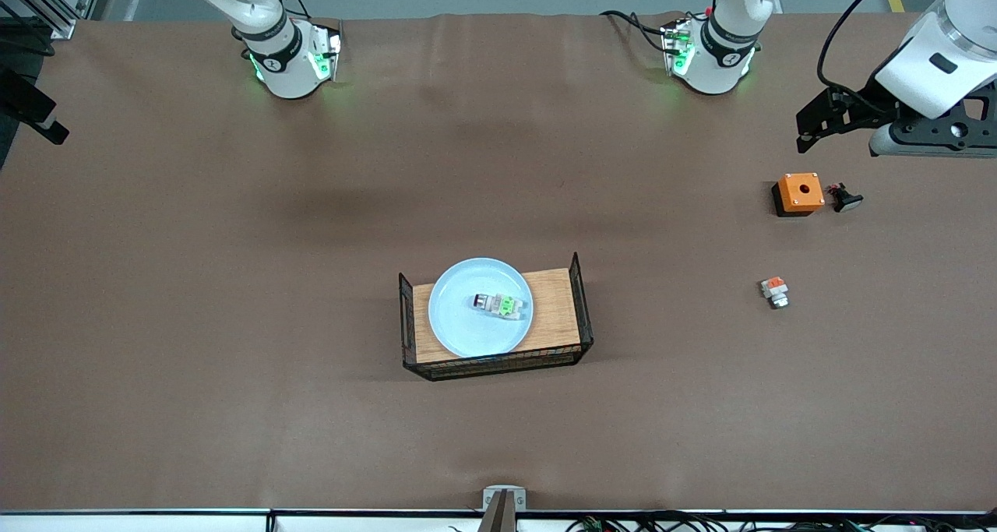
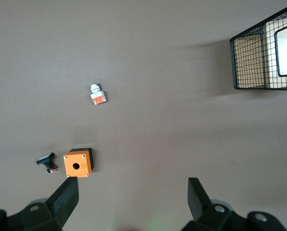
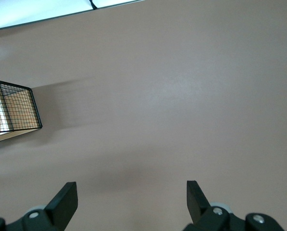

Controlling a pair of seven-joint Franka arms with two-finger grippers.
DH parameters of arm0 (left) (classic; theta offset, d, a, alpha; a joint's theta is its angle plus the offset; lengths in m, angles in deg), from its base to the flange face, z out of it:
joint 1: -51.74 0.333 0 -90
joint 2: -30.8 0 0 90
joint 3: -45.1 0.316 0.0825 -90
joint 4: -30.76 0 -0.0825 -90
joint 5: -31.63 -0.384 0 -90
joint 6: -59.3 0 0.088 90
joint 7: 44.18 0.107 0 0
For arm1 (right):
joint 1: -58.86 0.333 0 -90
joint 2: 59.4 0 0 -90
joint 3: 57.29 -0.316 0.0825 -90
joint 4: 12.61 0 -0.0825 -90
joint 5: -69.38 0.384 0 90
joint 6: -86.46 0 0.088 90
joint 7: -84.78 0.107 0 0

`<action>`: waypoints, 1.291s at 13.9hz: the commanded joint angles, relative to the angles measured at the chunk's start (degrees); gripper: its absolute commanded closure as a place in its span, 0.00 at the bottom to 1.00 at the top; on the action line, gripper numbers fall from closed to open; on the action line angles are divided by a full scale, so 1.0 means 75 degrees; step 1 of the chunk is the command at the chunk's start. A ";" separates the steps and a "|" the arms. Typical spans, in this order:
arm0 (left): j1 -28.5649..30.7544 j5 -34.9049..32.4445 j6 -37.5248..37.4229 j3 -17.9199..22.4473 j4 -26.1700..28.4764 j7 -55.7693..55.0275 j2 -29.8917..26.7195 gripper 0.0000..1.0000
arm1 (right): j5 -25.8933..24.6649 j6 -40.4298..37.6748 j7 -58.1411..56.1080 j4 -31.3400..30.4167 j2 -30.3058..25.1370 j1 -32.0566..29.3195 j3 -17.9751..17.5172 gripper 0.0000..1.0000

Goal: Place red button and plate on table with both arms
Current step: 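Reach the left gripper over the white-green button on the plate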

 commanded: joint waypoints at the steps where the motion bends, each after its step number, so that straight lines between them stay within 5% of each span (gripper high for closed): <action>1: 0.0062 0.0066 0.0013 -0.0052 0.0115 -0.0104 -0.0140 0.00 | -0.0073 -0.0115 -0.0018 0.0158 0.0085 -0.0049 -0.0056 0.00; 6: -0.0031 0.0112 0.0036 -0.0168 0.0022 -0.1013 0.0129 0.00 | -0.0073 -0.0115 -0.0030 0.0158 0.0074 -0.0049 -0.0056 0.00; 10: -0.0125 0.0780 0.0153 -0.0566 -0.0341 -0.4808 0.0621 0.00 | -0.0073 -0.0115 -0.0030 0.0169 0.0074 -0.0049 -0.0056 0.00; 13: -0.0382 0.0583 0.0294 -0.1432 -0.0739 -0.7440 0.1427 0.00 | -0.0073 -0.0115 -0.0030 0.0170 0.0074 -0.0037 -0.0056 0.00; 18: -0.1401 0.0113 0.0562 -0.1552 -0.2447 -1.1230 0.3395 0.00 | -0.0073 -0.0115 -0.0030 0.0181 0.0074 -0.0048 -0.0056 0.00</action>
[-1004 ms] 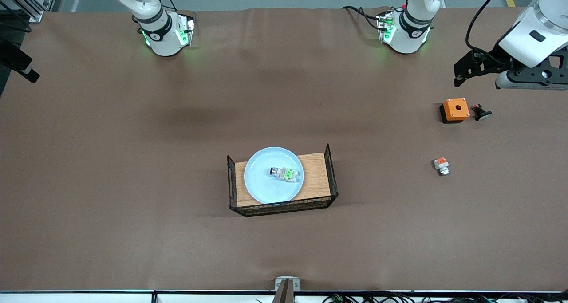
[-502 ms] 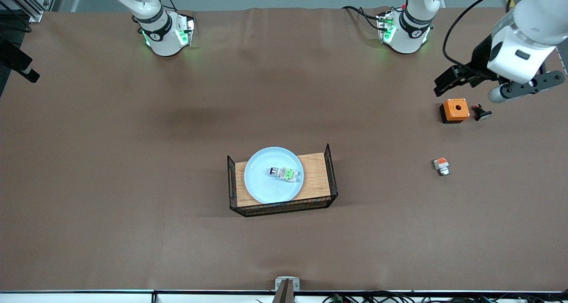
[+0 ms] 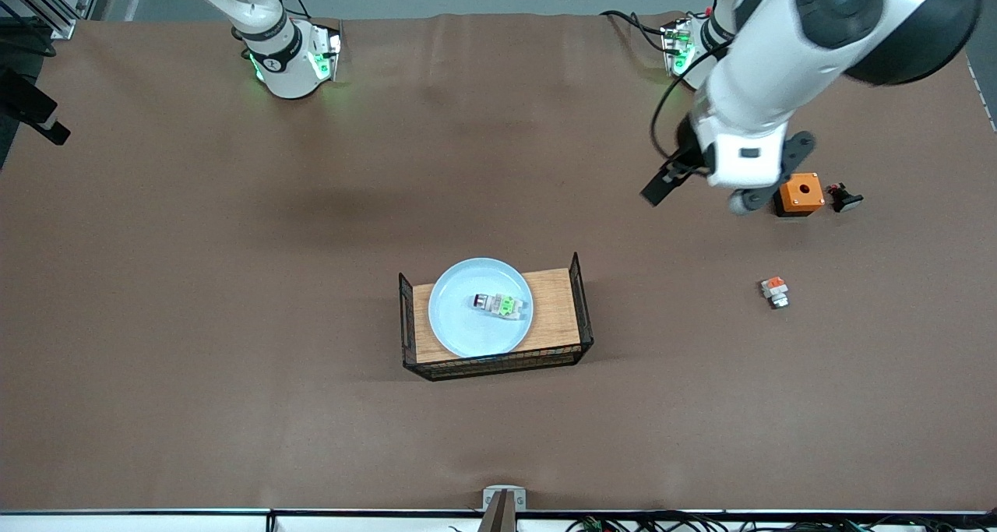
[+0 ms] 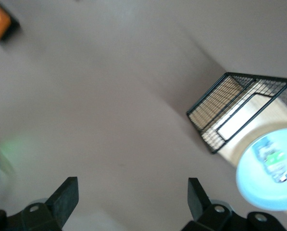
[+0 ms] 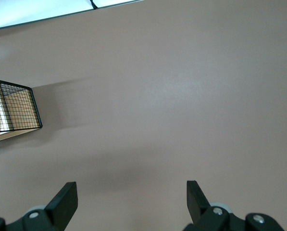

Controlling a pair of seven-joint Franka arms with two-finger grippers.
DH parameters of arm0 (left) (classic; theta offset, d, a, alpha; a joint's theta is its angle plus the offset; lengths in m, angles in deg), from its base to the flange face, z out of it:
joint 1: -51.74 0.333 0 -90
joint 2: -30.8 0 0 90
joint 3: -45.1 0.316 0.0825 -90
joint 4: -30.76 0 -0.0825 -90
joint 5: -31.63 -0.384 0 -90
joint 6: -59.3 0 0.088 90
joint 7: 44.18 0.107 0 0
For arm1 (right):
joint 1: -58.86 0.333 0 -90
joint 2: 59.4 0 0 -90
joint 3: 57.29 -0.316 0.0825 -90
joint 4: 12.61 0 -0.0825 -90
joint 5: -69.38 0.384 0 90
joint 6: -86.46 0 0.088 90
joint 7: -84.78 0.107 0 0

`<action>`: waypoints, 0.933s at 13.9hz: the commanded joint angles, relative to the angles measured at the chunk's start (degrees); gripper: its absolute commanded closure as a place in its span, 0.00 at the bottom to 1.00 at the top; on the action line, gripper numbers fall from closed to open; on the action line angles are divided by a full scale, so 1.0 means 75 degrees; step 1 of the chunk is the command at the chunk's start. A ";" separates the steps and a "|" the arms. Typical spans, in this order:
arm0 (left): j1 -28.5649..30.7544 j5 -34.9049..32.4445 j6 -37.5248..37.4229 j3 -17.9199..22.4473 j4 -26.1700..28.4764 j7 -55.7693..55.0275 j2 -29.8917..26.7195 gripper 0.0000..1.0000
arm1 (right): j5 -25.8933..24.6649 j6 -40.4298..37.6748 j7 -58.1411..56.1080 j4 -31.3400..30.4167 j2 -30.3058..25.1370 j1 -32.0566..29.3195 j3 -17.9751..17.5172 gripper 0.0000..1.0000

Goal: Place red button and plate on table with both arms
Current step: 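Reach the left gripper over the white-green button on the plate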

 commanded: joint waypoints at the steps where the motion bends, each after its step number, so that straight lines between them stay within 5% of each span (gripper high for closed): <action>1: -0.0306 -0.0173 0.0176 0.0014 -0.1559 -0.1633 0.1377 0.00 | -0.0073 -0.0113 -0.0029 0.0171 0.0061 -0.0049 -0.0040 0.00; 7: -0.0716 -0.0173 0.2472 0.0061 -0.1714 -0.3688 0.2047 0.00 | -0.0061 -0.0101 -0.0029 0.0183 0.0061 -0.0038 -0.0051 0.00; 13: -0.1336 -0.0173 0.3425 0.0271 -0.2064 -0.4123 0.3020 0.00 | -0.0061 -0.0113 -0.0029 0.0171 0.0061 -0.0038 -0.0051 0.00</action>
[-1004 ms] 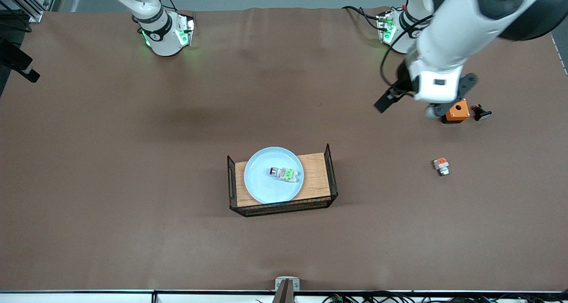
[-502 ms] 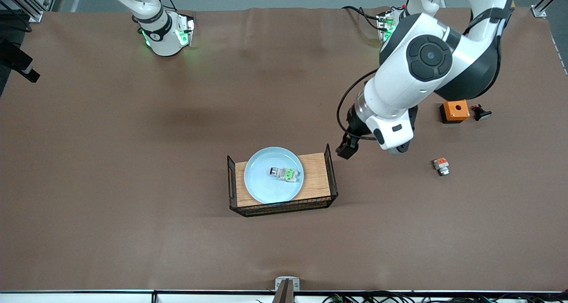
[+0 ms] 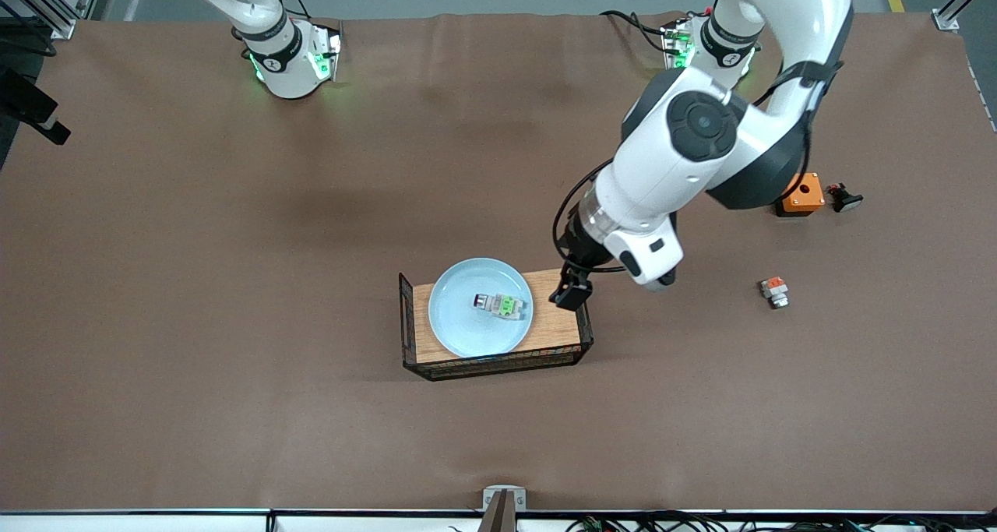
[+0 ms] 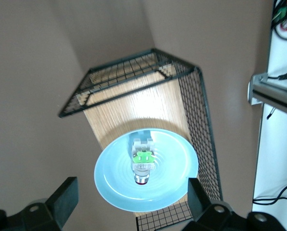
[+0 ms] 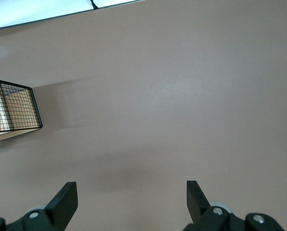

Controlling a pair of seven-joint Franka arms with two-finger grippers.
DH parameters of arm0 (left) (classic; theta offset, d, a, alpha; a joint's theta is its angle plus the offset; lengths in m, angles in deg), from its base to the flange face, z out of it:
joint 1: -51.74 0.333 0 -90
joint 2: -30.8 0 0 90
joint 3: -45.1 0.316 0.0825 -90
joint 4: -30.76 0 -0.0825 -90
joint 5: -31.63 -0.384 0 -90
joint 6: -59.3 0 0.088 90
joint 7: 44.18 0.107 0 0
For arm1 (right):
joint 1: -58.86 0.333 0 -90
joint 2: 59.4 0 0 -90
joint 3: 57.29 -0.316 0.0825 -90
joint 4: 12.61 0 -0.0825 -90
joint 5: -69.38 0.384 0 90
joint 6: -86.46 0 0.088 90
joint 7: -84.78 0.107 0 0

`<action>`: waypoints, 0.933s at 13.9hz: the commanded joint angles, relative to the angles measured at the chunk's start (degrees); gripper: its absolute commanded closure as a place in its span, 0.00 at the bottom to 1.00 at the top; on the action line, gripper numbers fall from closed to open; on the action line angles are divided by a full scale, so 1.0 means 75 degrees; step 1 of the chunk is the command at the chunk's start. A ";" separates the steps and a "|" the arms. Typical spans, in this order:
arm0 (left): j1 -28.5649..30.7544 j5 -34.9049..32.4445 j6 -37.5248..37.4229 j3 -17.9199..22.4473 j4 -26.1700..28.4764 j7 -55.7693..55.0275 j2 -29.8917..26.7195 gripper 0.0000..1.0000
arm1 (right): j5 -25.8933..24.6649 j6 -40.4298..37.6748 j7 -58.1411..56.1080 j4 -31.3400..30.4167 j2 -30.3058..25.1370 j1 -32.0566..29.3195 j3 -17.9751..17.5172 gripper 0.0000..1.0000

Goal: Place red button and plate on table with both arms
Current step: 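Lower the left gripper and grasp the white-green button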

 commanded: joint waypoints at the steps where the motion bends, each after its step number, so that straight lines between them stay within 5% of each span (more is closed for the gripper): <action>1: -0.0641 -0.0158 0.0120 0.0439 -0.0629 -0.0336 0.0713 0.00 | -0.0061 -0.0113 -0.0029 0.0167 0.0061 -0.0038 -0.0043 0.00; 4: -0.1299 -0.0135 0.0342 0.1085 -0.0735 -0.0396 0.0960 0.00 | -0.0061 -0.0101 -0.0018 0.0167 0.0061 -0.0049 -0.0043 0.00; 13: -0.1324 -0.0112 0.1151 0.1086 -0.1063 -0.0385 0.1570 0.00 | -0.0038 -0.0417 -0.0029 0.0190 0.0050 0.0138 -0.0089 0.00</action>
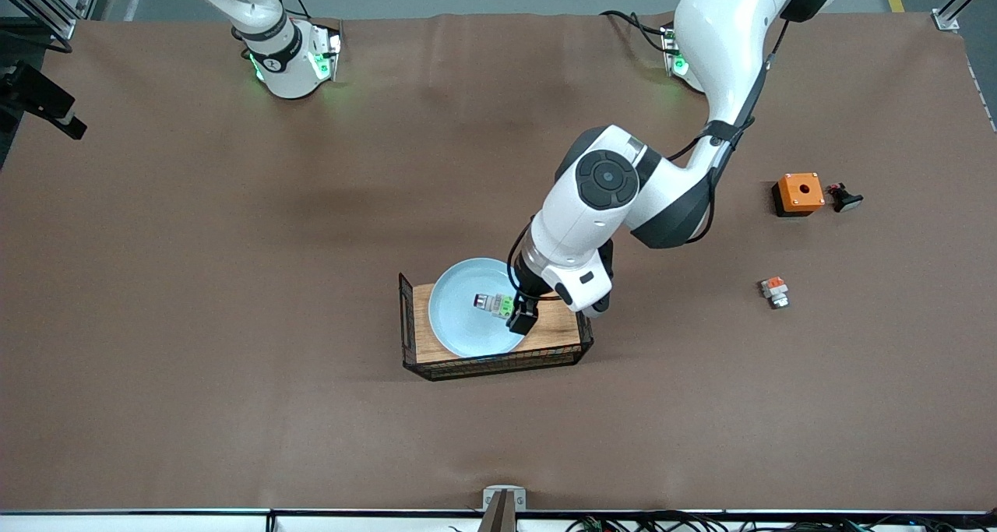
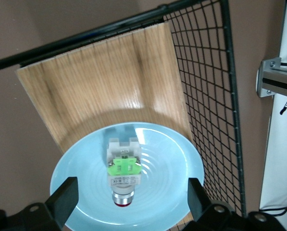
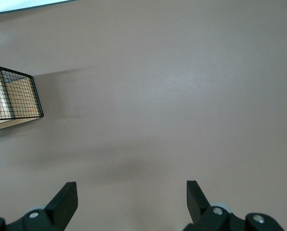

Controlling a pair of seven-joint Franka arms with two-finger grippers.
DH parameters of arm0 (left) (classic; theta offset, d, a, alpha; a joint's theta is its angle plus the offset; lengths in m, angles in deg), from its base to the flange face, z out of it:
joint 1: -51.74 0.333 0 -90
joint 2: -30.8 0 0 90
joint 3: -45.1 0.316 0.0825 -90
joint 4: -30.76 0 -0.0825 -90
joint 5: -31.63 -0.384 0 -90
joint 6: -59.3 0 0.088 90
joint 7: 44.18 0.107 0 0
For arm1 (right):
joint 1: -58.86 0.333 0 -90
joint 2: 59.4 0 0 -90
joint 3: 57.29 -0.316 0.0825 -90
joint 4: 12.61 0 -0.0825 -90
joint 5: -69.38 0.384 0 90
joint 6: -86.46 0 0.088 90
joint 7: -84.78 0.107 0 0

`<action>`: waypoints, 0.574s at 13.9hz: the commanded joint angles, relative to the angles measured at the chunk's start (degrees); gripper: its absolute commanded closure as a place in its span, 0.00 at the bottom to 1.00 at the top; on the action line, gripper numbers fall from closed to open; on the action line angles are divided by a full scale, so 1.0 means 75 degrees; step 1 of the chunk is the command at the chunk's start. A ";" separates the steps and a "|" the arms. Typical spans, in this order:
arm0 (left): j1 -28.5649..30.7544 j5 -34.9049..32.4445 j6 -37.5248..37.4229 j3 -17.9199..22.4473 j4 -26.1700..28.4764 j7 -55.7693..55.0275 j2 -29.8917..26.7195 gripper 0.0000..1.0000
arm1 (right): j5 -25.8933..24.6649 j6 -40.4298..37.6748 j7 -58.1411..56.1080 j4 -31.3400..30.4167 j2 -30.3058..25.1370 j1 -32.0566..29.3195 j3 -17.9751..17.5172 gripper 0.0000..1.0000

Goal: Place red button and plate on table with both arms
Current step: 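Lower the left gripper and grasp the white-green button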

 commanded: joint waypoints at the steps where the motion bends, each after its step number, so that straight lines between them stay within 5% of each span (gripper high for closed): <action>1: -0.0085 -0.0112 0.0172 0.0050 -0.0284 -0.0093 0.0346 0.00 | -0.0026 -0.0132 -0.0029 0.0200 0.0050 0.0027 -0.0016 0.00; 8: -0.0296 -0.0123 0.0126 0.0073 -0.0273 -0.0069 0.0546 0.00 | -0.0026 -0.0121 -0.0017 0.0270 0.0050 0.0015 -0.0028 0.00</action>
